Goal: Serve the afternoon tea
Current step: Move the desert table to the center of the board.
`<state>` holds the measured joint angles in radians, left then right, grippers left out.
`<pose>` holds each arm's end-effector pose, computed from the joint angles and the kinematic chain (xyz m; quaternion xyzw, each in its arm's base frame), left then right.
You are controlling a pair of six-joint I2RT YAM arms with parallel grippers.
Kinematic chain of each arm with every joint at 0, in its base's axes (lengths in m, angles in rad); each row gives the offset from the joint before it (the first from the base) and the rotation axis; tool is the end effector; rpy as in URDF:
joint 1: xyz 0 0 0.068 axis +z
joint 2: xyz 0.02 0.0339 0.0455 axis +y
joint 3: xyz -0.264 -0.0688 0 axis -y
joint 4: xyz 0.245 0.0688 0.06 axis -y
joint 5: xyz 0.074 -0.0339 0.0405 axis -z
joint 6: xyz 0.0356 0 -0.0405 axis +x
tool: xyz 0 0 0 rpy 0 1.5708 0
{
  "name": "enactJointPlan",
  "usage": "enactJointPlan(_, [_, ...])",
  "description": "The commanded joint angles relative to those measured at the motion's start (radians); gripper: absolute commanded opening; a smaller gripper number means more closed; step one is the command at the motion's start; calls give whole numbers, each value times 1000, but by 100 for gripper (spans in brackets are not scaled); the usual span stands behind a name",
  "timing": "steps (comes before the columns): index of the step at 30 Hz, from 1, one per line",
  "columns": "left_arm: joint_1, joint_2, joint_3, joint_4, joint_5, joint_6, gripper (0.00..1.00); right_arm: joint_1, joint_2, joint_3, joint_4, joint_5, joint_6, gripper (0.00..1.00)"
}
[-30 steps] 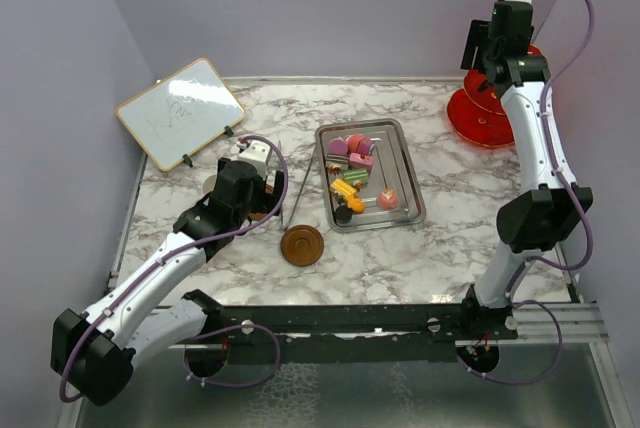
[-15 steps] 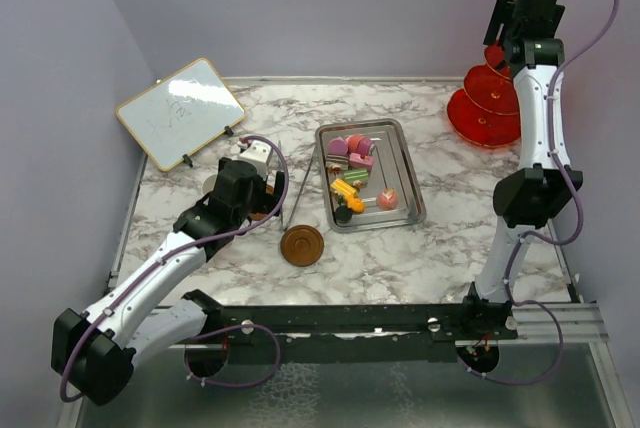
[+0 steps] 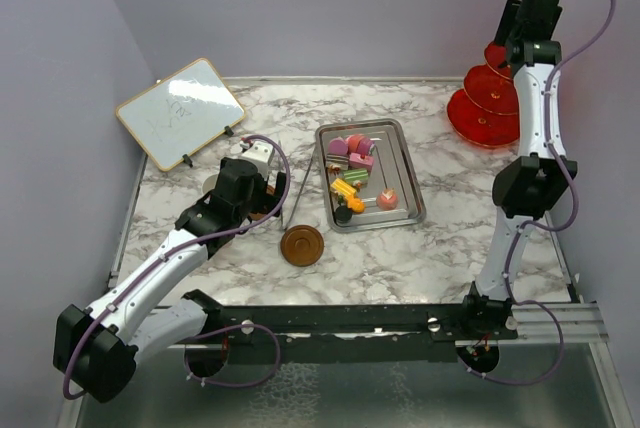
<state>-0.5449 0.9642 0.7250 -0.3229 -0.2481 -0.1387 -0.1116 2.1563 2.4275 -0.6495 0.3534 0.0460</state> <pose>0.1872 -0.1032 0.2728 0.1167 0.8630 -0.0587 0.4881 0.4813 -0.0663 0.4173 0.1625 0.8043 -0.1635 0.5477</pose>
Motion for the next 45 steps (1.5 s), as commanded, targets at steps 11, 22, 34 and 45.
enactJointPlan(11, [7,-5,6,16,42,13,99,-26,80,76,123,-55,-16,32])
enactJointPlan(22, [7,-9,5,17,50,13,99,-26,-64,-41,64,-139,11,1])
enactJointPlan(34, [9,-32,-4,22,50,4,99,-26,-263,-257,-95,-468,49,1])
enactJointPlan(45, [10,-27,-6,26,58,-4,99,-12,-401,-509,-58,-712,21,1])
